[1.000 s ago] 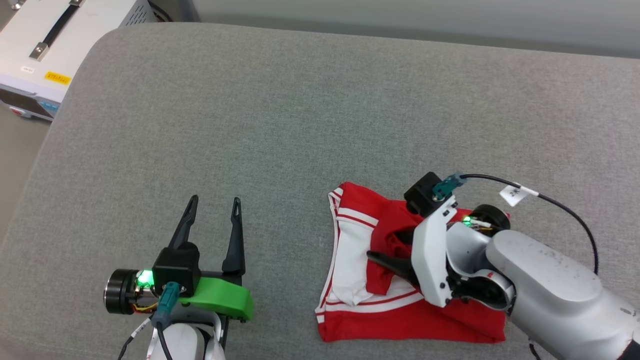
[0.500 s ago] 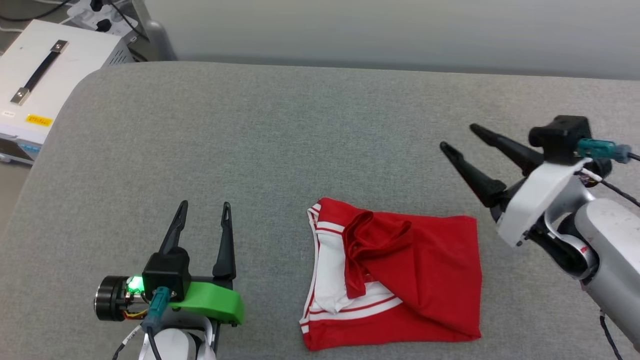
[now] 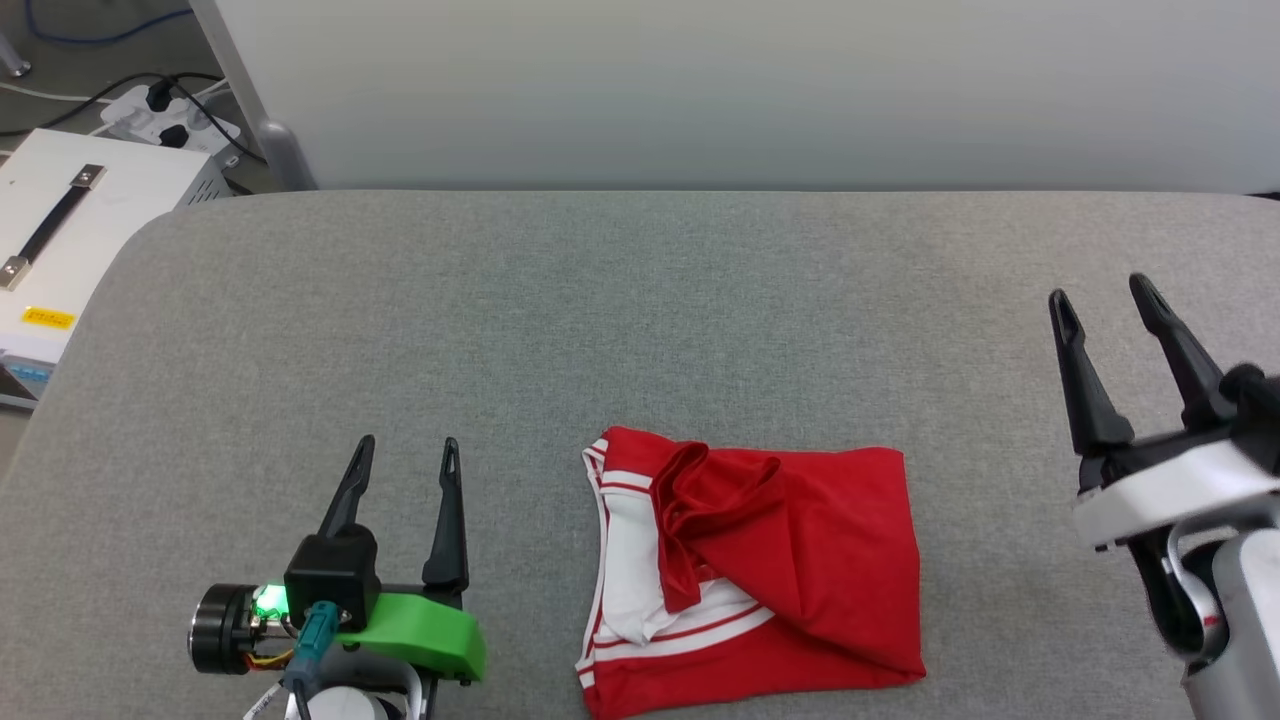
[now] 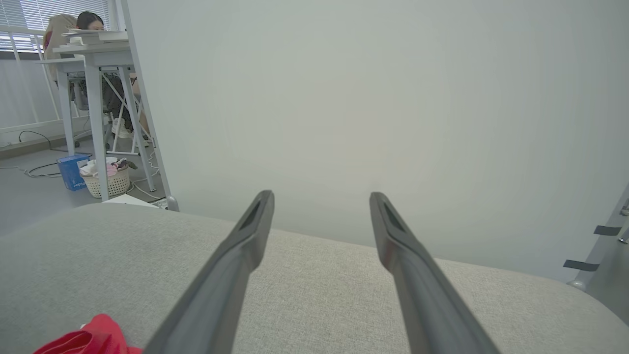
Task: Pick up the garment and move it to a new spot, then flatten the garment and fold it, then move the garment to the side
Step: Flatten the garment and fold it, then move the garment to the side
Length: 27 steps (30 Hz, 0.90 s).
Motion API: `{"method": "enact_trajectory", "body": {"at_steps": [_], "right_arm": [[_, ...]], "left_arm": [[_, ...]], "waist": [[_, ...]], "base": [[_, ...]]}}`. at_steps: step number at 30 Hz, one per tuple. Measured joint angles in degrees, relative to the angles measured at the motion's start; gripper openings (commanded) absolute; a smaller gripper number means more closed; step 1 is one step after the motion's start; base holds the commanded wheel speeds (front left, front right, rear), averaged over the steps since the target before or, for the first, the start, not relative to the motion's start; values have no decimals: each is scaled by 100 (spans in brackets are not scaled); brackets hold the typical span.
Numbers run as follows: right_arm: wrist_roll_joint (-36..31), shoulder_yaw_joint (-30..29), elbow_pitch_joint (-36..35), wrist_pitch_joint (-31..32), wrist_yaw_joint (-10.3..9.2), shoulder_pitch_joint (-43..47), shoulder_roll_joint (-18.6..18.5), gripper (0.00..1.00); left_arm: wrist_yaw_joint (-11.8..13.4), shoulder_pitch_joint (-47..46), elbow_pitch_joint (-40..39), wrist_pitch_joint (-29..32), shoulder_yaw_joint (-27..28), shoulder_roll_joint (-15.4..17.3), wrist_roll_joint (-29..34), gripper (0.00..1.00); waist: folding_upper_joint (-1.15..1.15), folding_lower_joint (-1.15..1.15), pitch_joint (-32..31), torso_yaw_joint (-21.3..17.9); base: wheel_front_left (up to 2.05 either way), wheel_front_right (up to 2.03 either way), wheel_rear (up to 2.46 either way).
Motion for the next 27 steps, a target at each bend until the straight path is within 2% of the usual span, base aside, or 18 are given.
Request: {"method": "enact_trajectory", "body": {"at_steps": [2, 3, 8, 15, 27], "right_arm": [[-315, -286, -249, -16, 0, 358, 248, 100], [-655, -634, -557, -24, 0, 870, 641, 100], [-861, -873, -825, -24, 0, 1567, 1160, 100], [-954, -890, -883, -24, 0, 2078, 1380, 100], [-1122, -818, -818, -24, 0, 2162, 1382, 100]], "left_arm": [[-29, 32, -18, 0, -13, 0, 0, 100], [-45, 88, -31, 0, -37, 0, 0, 100], [-51, 153, -47, 0, -69, 0, 1, 100], [-94, 284, -74, 0, -71, 3, 0, 100], [-93, 296, -20, 0, -71, 10, 0, 100]], "waist": [[0, 0, -44, -10], [0, 0, -112, -4], [0, 0, -207, 31], [0, 0, -288, 55], [0, 0, -289, 86]], "base": [[0, 0, 0], [0, 0, 0], [0, 0, 0], [0, 0, 0], [0, 0, 0]]}}
